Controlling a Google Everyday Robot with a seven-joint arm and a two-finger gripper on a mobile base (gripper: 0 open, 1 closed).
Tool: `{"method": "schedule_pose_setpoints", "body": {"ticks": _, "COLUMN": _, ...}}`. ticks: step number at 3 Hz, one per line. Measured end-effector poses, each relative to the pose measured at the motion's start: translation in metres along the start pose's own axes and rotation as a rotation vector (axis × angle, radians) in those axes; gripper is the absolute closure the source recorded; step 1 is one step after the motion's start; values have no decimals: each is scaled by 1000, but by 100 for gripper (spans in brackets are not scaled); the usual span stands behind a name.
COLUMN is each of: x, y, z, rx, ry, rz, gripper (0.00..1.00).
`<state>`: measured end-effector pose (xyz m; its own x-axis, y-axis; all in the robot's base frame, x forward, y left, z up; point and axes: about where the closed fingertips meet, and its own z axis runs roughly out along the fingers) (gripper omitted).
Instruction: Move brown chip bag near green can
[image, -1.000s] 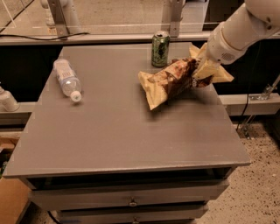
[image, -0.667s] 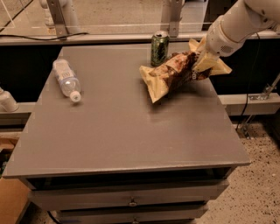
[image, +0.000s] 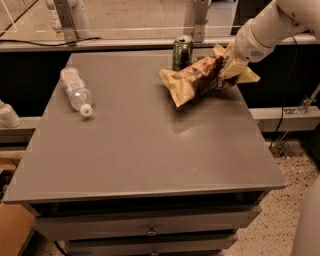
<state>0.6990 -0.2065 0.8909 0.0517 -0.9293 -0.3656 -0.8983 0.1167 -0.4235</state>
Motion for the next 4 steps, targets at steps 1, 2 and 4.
{"method": "schedule_pose_setpoints", "body": {"ticks": 1, "x": 3, "y": -2, "z": 16, "rx": -11, "ry": -19, "rz": 3, "gripper": 78}}
{"method": "schedule_pose_setpoints", "body": {"ticks": 2, "x": 3, "y": -2, "z": 23, "rx": -19, "ry": -23, "rz": 2, "gripper": 54}}
{"method": "schedule_pose_setpoints", "body": {"ticks": 4, "x": -4, "y": -3, "z": 22, "rx": -23, "ry": -30, "rz": -9, "gripper": 7}}
